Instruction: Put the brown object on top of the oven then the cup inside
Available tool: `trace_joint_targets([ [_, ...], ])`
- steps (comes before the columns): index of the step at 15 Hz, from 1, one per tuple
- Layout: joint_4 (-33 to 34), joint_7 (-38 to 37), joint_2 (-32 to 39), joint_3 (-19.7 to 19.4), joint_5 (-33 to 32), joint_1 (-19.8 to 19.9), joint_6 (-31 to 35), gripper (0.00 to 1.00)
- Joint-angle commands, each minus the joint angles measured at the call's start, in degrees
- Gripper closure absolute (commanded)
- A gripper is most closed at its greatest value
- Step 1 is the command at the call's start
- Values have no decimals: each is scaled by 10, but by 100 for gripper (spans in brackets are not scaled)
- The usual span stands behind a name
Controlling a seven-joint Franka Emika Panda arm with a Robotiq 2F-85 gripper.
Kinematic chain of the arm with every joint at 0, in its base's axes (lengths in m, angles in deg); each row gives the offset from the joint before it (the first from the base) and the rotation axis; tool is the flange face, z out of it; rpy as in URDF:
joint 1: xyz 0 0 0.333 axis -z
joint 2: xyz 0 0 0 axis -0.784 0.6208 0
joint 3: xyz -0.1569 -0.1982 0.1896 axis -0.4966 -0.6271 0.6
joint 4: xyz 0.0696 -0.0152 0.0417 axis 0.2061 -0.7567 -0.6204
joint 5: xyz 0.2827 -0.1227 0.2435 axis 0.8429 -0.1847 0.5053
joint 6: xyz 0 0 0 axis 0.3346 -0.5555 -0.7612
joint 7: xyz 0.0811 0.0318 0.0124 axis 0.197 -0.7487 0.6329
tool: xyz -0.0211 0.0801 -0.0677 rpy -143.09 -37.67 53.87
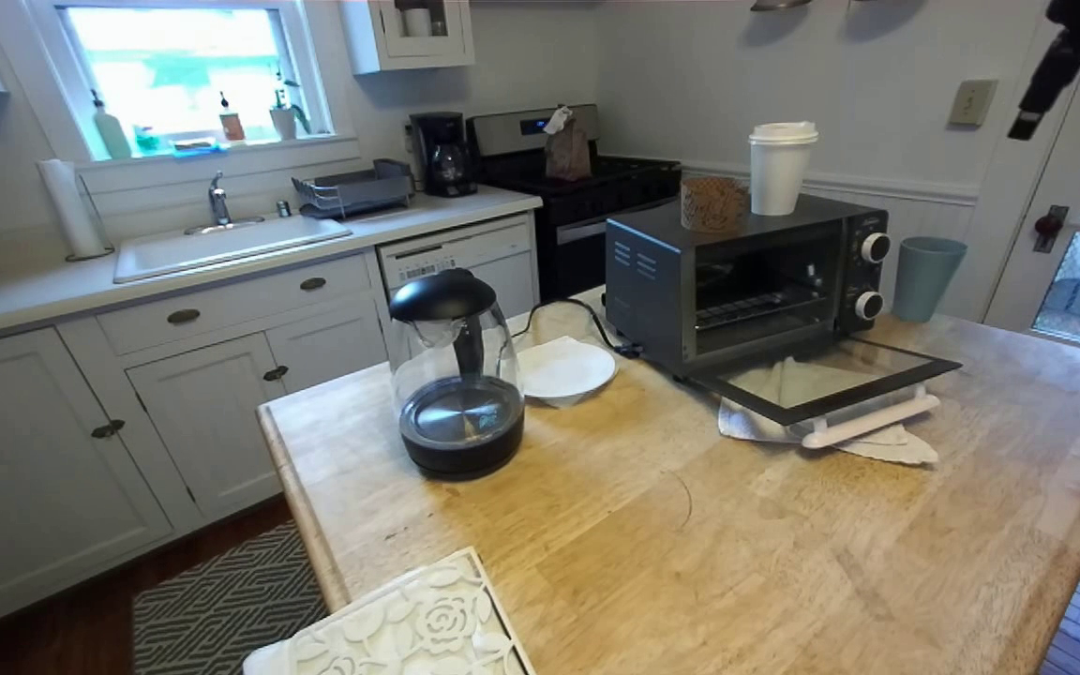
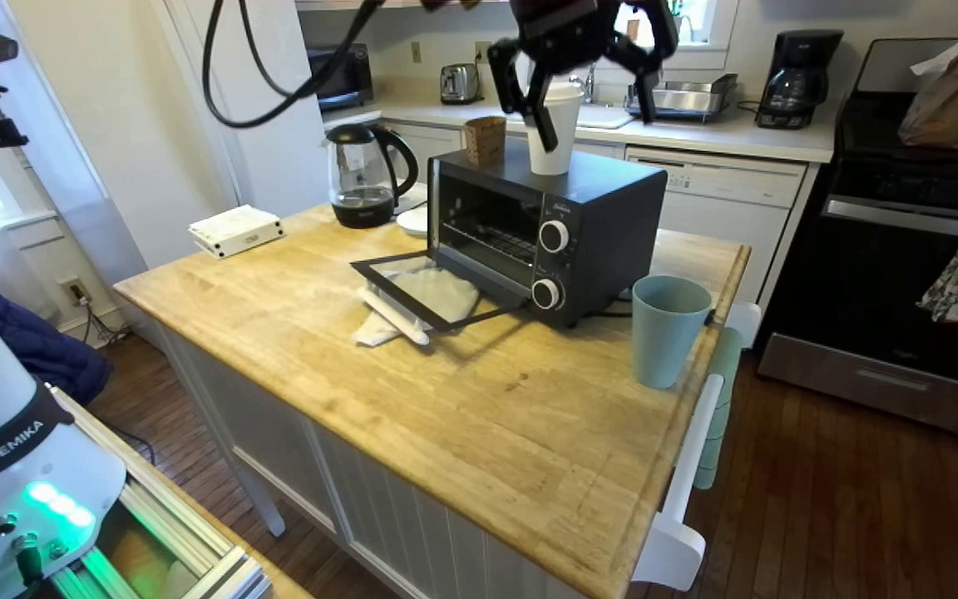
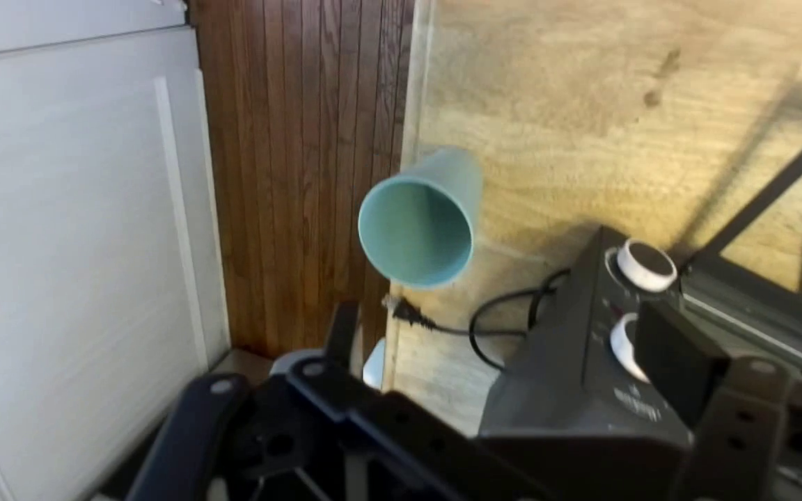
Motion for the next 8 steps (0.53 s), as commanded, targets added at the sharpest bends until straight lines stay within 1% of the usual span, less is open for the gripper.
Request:
trace_joint_targets([
  [1,-52,-3,37,-25,-29,25,79,0],
  [2,-53,-18,54,-26,-41,30,90,0],
  [3,-51,4,25,-23,-18,25,60,0],
  [5,-57,-2,48,-25,-26,32,80,0],
  [7,-56,-5,56,-23,-26,32,85,0],
  [8,-46,58,69,-22,5,32,73,0],
])
